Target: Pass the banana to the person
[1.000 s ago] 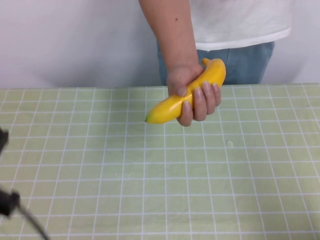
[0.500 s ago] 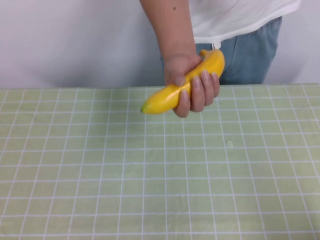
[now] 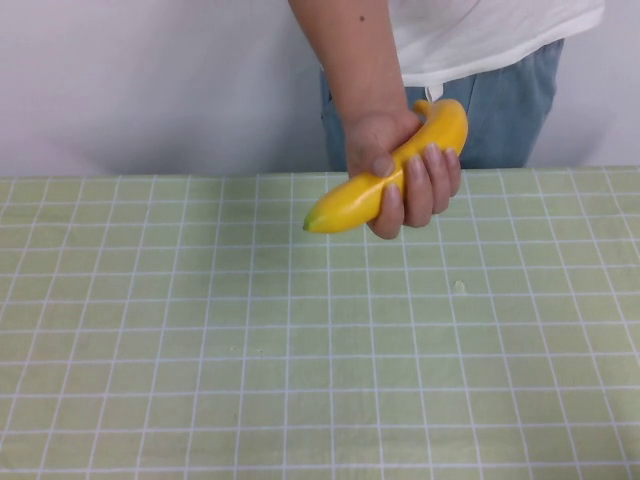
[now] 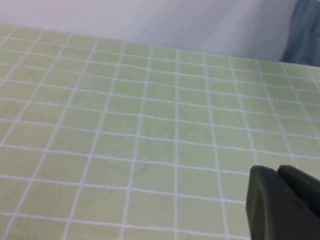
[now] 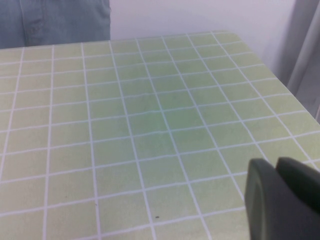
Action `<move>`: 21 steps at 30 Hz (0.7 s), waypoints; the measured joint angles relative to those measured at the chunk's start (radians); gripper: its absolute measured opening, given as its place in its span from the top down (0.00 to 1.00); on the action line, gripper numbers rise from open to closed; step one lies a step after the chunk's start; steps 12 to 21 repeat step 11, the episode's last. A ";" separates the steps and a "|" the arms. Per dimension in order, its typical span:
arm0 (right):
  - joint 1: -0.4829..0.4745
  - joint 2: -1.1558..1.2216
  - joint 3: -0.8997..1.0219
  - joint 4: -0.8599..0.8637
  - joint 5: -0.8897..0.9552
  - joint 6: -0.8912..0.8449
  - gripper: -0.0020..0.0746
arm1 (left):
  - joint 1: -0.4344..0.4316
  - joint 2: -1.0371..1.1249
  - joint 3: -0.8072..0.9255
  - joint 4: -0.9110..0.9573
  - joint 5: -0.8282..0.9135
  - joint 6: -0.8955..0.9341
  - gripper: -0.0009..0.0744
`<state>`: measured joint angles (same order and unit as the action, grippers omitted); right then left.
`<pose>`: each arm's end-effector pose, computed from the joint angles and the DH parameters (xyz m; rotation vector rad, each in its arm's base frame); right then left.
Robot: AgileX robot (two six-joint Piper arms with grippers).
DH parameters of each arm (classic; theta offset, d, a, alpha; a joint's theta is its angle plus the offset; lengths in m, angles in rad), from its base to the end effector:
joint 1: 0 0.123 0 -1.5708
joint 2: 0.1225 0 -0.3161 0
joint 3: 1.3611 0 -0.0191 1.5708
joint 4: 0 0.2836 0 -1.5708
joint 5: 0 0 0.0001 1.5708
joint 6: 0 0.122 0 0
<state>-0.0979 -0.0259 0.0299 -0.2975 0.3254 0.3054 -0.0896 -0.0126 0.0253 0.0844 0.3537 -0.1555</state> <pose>0.0832 -0.0197 0.1684 0.1754 1.7922 -0.1382 0.0844 -0.0040 0.1643 -0.0081 1.8496 -0.0887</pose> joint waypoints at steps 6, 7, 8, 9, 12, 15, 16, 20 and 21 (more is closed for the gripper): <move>0.000 0.000 0.000 0.000 0.000 0.000 0.99 | -0.068 0.000 0.000 0.002 0.001 0.000 0.99; 0.000 0.000 0.000 0.000 0.000 0.000 0.99 | -0.069 0.000 0.000 0.002 0.001 0.000 0.99; 0.000 0.000 0.000 0.000 0.000 0.000 0.99 | -0.070 0.000 0.000 0.002 0.001 0.000 0.99; 0.000 0.000 0.000 0.000 0.000 0.000 0.99 | -0.070 0.000 0.000 0.002 0.001 0.000 0.99; 0.000 0.000 0.000 0.000 0.000 0.000 0.99 | -0.070 0.000 0.000 0.002 0.001 0.000 0.99; 0.000 0.000 0.000 0.000 0.000 0.000 0.99 | -0.070 0.000 0.000 0.002 0.001 0.000 0.99; 0.000 0.000 0.000 0.000 0.000 0.000 0.99 | -0.070 0.000 0.000 0.002 0.001 0.000 0.99; 0.000 0.000 0.000 0.000 0.000 0.000 0.99 | -0.070 0.000 0.000 0.002 0.001 0.000 0.99; 0.000 0.000 0.000 0.000 0.000 0.000 0.99 | -0.070 0.000 0.000 0.002 0.001 0.000 0.99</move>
